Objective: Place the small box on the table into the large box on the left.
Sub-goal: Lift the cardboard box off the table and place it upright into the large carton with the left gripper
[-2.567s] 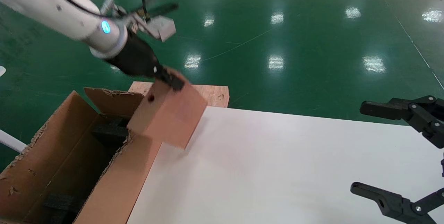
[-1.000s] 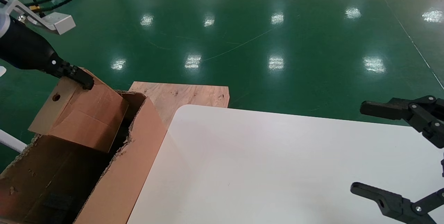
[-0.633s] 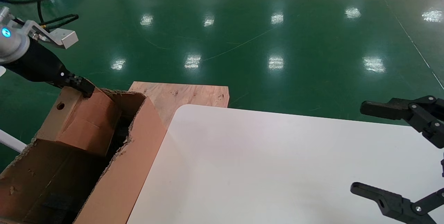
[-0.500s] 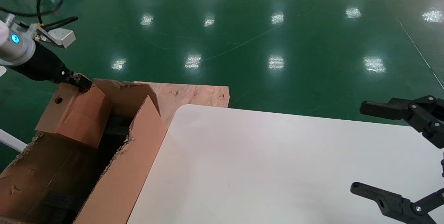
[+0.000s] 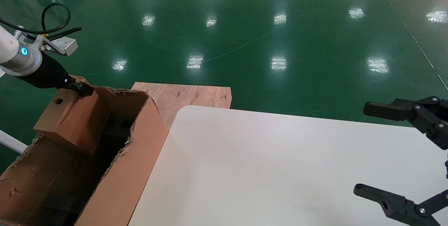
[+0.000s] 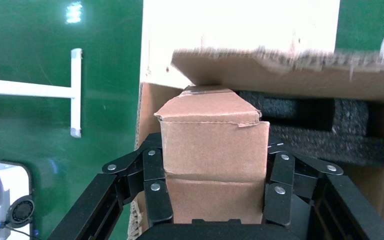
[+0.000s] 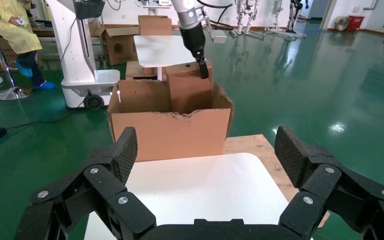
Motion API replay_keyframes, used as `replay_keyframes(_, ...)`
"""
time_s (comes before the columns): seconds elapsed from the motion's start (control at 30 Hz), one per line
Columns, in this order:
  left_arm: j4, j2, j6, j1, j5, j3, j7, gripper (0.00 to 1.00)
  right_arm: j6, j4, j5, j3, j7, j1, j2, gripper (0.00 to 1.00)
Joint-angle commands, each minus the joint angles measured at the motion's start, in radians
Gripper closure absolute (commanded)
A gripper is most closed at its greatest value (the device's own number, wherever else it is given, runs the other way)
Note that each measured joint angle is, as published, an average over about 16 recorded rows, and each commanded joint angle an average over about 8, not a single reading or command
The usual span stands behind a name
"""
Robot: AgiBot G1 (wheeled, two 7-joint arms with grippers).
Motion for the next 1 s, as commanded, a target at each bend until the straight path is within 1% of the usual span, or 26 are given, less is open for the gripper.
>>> replay_keyframes(0.03, -0.002, -0.001, 0.013, 0.0, -0.001, 0.0, 0.007, 1.0, 0.0, 0.0, 0.0, 0.0, 0.0, 0.0, 0.0, 0.0)
replay_keyframes(0.27, -0.002, -0.022, 0.124, -0.028, 0.004, 0.003, 0.046, 1.0, 0.0, 0.0, 0.0, 0.0, 0.0, 0.0, 0.0, 0.0)
replay_keyframes(0.4, 0.0, -0.032, 0.151, -0.027, 0.008, 0.006, 0.059, 1.0, 0.0, 0.0, 0.0, -0.001, 0.0, 0.0, 0.0, 0.0)
replay_keyframes(0.7, 0.009, -0.042, 0.11, -0.009, 0.014, 0.01, 0.053, 1.0, 0.0, 0.0, 0.001, -0.001, -0.001, 0.0, 0.0, 0.0)
replay_keyframes(1.0, 0.014, -0.052, 0.066, -0.03, 0.03, 0.022, 0.044, 1.0, 0.001, 0.0, 0.001, -0.002, -0.001, 0.0, 0.001, 0.0)
